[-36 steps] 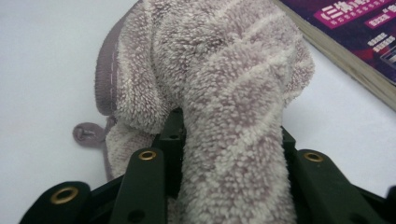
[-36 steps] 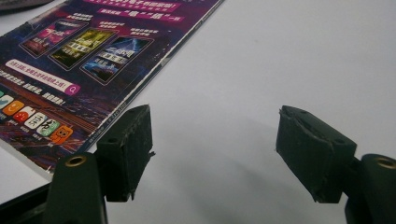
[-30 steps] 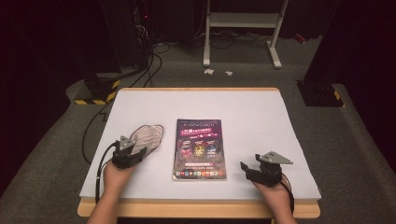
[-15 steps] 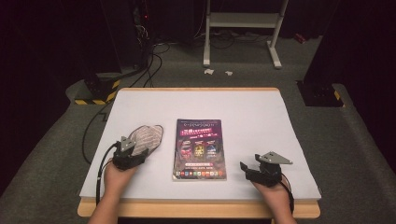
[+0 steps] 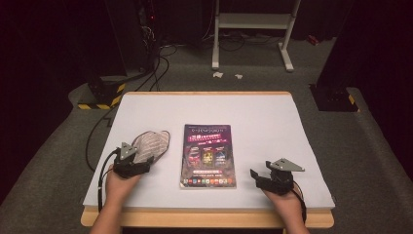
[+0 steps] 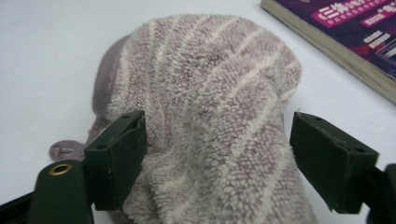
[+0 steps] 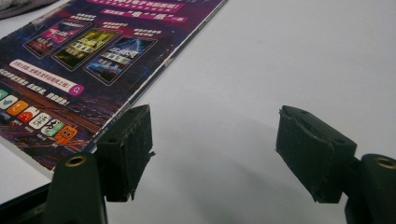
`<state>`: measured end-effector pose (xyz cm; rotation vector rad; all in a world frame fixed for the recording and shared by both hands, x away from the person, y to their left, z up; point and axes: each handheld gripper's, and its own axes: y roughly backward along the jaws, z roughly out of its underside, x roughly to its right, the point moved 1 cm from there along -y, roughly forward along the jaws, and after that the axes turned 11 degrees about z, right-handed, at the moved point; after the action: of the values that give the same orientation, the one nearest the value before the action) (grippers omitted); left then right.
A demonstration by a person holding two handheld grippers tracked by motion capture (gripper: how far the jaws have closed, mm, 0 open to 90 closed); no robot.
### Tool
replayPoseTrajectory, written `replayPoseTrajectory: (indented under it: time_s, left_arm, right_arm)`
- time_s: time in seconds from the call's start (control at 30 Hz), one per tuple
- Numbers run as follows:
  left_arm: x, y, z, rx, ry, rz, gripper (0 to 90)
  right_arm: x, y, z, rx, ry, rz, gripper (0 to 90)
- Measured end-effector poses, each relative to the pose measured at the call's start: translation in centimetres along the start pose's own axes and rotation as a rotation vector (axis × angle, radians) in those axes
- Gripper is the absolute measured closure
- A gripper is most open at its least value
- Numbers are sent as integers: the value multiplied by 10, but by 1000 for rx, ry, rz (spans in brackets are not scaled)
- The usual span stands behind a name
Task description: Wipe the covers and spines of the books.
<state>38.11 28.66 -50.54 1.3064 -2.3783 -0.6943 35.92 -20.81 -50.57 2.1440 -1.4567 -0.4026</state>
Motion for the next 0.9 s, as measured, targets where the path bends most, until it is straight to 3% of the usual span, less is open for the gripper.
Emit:
replayPoseTrajectory:
  time_s: [0.37, 0.53, 0.7, 0.9]
  left_arm:
    - [11, 15, -12, 80, -14, 42, 183]
    - [20, 19, -17, 113, -14, 93, 184]
    - [31, 17, -21, 114, -29, 140, 183]
    - [51, 12, -23, 115, -75, 174, 178]
  right_arm:
    - [0, 1, 0, 2, 3, 0, 272]
    - [0, 1, 0, 3, 1, -2, 274]
    - [0, 1, 0, 2, 2, -3, 276]
    - [-1, 1, 0, 5, 7, -4, 276]
